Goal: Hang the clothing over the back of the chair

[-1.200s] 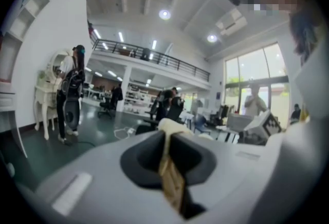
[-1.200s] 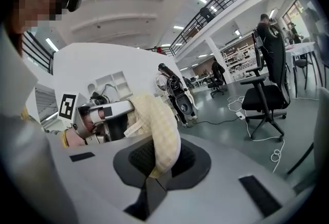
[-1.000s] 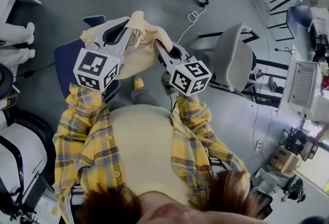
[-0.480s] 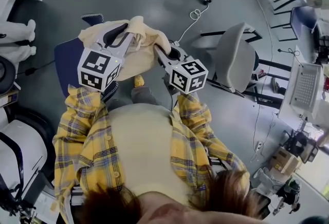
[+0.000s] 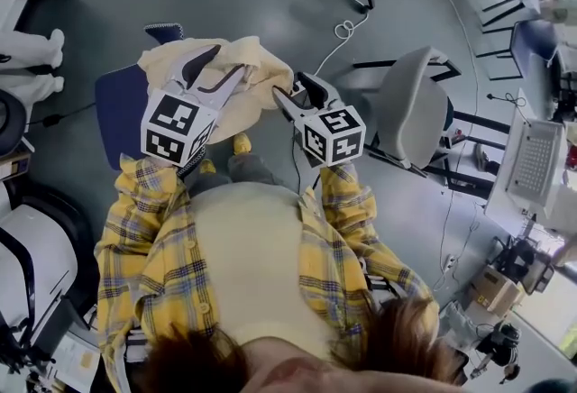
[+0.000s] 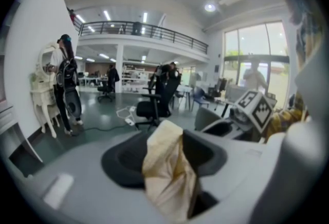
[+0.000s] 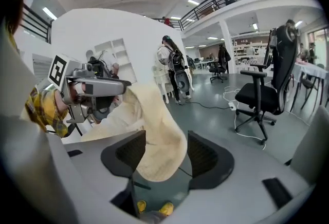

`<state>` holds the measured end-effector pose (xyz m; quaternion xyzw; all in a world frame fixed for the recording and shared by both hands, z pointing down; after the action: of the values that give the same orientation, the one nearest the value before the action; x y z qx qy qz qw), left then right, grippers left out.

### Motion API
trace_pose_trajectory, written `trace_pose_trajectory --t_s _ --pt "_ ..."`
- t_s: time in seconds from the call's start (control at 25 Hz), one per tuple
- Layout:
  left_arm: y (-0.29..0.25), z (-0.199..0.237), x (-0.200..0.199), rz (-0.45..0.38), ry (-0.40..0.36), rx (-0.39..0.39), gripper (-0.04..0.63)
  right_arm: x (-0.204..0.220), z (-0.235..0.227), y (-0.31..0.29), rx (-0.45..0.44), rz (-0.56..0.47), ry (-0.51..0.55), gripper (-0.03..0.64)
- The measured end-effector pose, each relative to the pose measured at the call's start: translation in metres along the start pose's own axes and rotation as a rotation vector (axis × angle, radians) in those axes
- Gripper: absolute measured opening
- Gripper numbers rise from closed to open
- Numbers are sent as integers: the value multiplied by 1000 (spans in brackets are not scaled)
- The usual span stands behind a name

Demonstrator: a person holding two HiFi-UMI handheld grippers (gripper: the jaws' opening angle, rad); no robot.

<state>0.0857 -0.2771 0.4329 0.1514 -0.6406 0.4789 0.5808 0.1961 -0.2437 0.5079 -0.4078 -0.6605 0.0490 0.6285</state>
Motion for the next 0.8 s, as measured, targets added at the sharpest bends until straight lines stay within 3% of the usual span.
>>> trace_pose_trajectory --t_s 0.4,0.8 --pt "46 10 -4 -122 75 -31 199 -19 21 7 27 -81 -25 216" --pt "124 30 25 -211 176 -90 160 -34 66 7 35 -134 -10 114"
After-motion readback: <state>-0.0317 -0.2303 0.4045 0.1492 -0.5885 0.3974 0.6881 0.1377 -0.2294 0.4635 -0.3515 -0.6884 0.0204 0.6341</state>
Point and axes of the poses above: the fingertips, and each gripper's own axes: y backward along the fingers, z to its left, x out of its underside, the point moved 1 cm from there along y, backward along the fingers, and after that the axes turned 7 degrees about x, right-handed, at the moved point
